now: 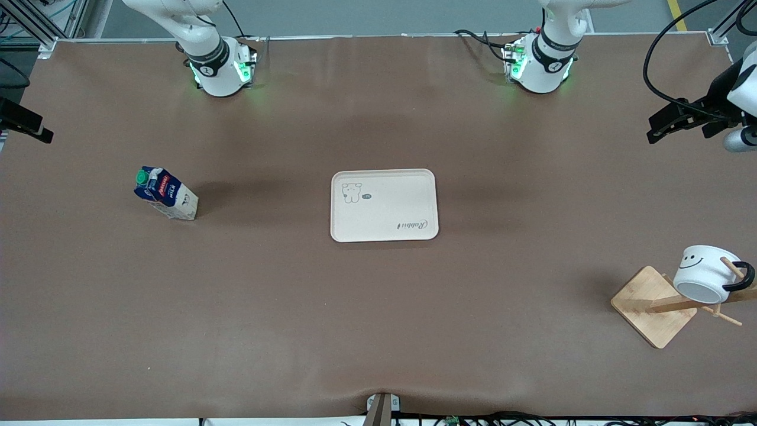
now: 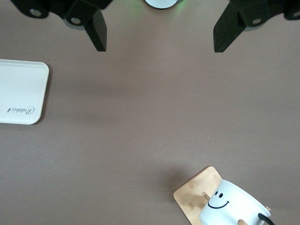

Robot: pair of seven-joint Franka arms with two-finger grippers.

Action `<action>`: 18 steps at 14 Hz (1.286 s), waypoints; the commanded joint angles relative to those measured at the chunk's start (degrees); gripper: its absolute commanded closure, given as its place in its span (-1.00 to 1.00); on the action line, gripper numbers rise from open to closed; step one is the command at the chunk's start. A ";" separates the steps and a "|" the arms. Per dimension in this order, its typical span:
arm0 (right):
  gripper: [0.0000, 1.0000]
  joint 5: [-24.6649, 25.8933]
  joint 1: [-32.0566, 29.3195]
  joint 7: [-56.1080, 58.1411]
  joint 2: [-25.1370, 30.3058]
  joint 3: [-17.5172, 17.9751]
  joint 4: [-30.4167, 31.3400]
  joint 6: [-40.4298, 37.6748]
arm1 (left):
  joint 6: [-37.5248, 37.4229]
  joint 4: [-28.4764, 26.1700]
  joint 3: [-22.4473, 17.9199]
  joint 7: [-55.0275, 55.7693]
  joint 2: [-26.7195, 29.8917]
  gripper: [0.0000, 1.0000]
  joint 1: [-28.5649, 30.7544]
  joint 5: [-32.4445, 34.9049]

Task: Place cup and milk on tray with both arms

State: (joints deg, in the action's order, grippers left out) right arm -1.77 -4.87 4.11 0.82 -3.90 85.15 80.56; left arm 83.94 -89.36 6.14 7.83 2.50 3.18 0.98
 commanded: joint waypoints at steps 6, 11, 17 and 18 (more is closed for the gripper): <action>-1.00 0.63 -0.84 0.19 0.50 0.91 -0.95 -0.05 | 12.53 -4.66 -1.65 -0.10 -1.00 -1.00 7.18 0.07; -1.00 0.80 -1.02 0.28 0.50 0.82 -1.30 -0.05 | 24.05 -11.87 -1.65 -0.97 -1.53 -1.00 12.98 -2.83; -1.00 0.81 -2.24 0.37 0.15 0.73 -1.21 0.04 | 27.24 -9.09 -1.74 -3.09 -8.19 -1.00 16.58 -4.58; -1.00 0.72 -2.33 0.37 0.15 0.82 -1.21 0.13 | 27.24 -7.60 -1.74 -3.17 -10.12 -1.00 18.07 -5.89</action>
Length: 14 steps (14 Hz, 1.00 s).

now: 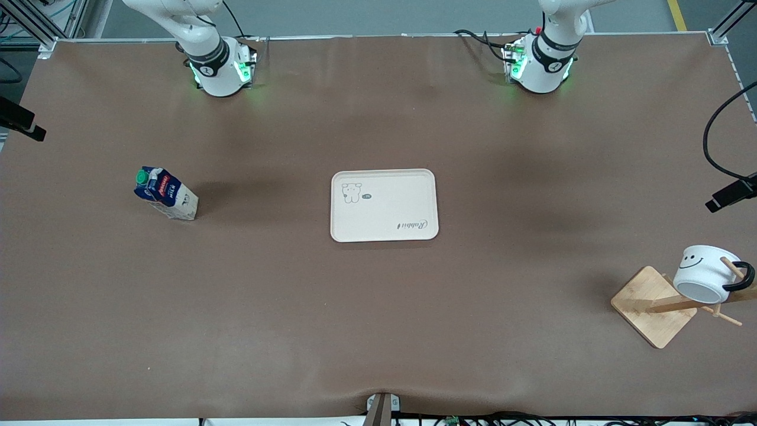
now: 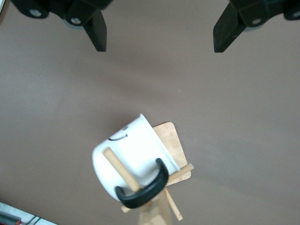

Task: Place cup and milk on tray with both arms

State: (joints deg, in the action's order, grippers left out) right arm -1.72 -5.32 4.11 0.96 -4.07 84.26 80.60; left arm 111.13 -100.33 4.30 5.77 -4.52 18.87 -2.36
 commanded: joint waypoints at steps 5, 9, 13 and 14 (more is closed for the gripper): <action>-1.00 0.32 -2.32 -0.24 -1.47 0.99 -0.15 0.18 | 4.45 4.88 0.09 -5.85 -6.02 -1.00 4.15 -6.43; -1.00 0.93 -3.29 -0.33 -1.84 0.90 -0.32 0.53 | 4.88 4.35 0.09 -5.86 -6.99 -1.00 4.24 -9.58; -1.00 0.31 -2.77 0.19 -2.63 1.17 -0.41 0.79 | 11.72 1.19 0.18 -5.77 -7.78 -1.00 6.35 -16.10; -1.00 0.49 -2.42 0.02 -2.63 1.25 -0.41 0.79 | 12.53 0.84 0.36 -5.77 -7.78 -1.00 6.27 -16.10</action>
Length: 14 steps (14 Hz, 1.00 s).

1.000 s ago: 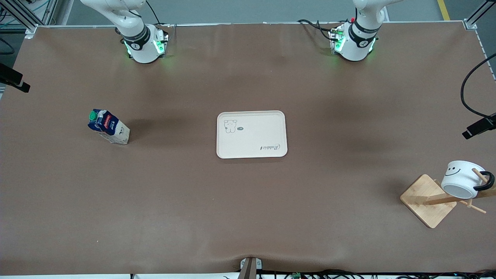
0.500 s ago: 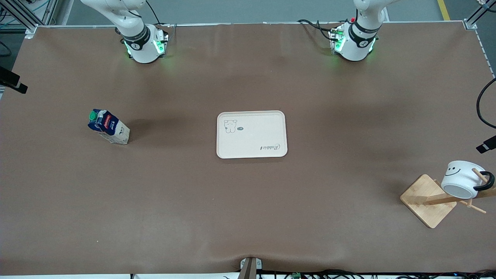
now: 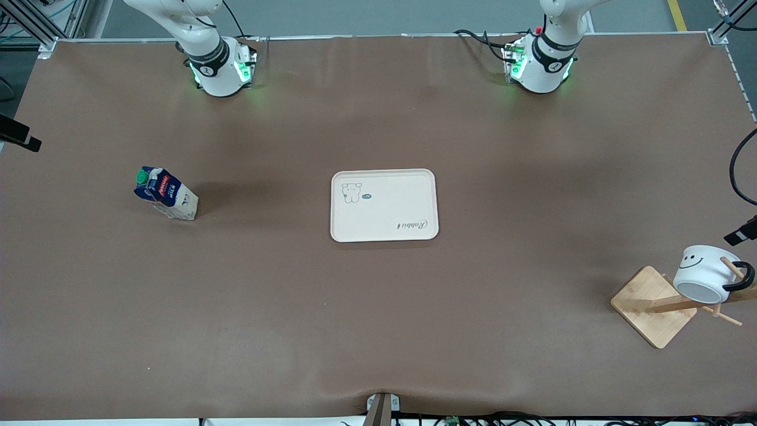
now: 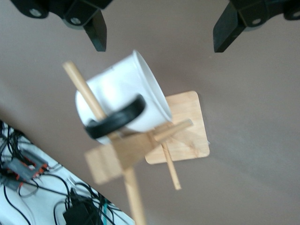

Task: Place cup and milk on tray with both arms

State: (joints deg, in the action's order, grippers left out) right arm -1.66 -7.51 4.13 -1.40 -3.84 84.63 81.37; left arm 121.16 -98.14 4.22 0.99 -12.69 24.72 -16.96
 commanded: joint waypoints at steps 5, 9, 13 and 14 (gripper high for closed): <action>-1.00 0.78 0.73 0.35 -7.54 1.11 -0.51 -0.78 | 8.11 -4.60 2.01 -0.99 0.38 -1.00 0.15 -5.62; -1.00 2.19 1.88 0.36 -7.39 1.03 -1.22 -0.60 | 10.67 -5.49 4.13 -0.90 -0.05 -1.00 0.06 -5.71; -1.00 0.18 1.79 -0.17 -8.09 1.03 -0.88 -0.78 | 12.34 -5.49 4.40 -1.08 -1.11 -1.00 -0.99 -5.19; -1.00 0.17 2.14 -0.35 -9.05 1.03 0.09 -0.61 | 12.78 -5.49 4.40 -1.25 -1.29 -1.00 -1.25 -5.01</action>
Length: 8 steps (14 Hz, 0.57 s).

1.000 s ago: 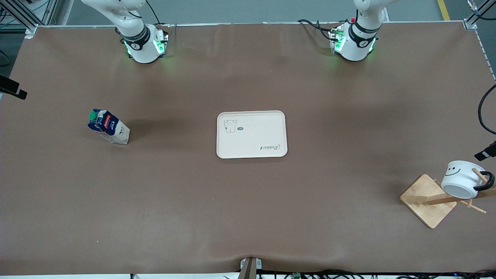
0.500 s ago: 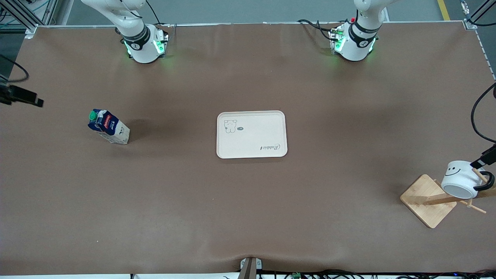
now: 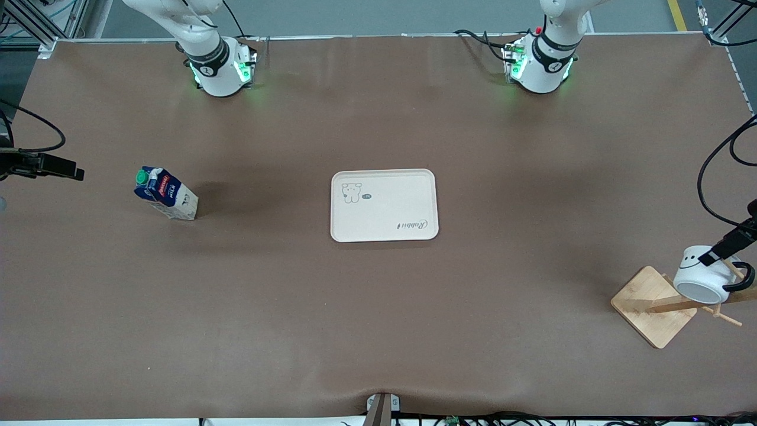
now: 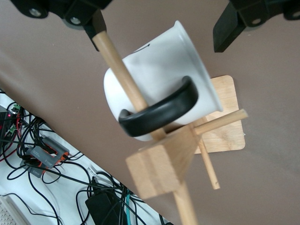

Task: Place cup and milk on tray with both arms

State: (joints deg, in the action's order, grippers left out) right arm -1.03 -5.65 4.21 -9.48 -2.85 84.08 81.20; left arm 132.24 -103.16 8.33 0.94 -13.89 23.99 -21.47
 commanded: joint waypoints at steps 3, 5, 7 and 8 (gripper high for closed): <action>-1.00 -0.55 -0.14 -1.22 -1.85 0.04 1.09 -0.34 | 2.66 -0.29 0.28 -4.27 -0.96 -1.00 -0.09 -0.50; -1.00 -0.64 -0.76 -1.22 -2.03 -0.05 1.79 -0.60 | 3.81 0.06 0.28 -6.82 -2.10 -1.00 0.35 -0.50; -1.00 -3.08 -1.46 -1.14 -2.82 -0.05 1.62 0.18 | 3.90 0.33 0.19 -7.01 -2.20 -1.00 0.36 -0.51; -1.00 -5.45 -2.16 -1.14 -3.00 -0.22 1.79 -0.25 | 3.90 0.42 0.19 -7.01 -2.20 -1.00 0.27 -0.59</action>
State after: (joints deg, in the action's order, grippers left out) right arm -2.92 -6.35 3.80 -12.39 -3.20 85.49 81.09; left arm 135.54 -103.26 8.36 -4.96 -16.01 24.18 -21.47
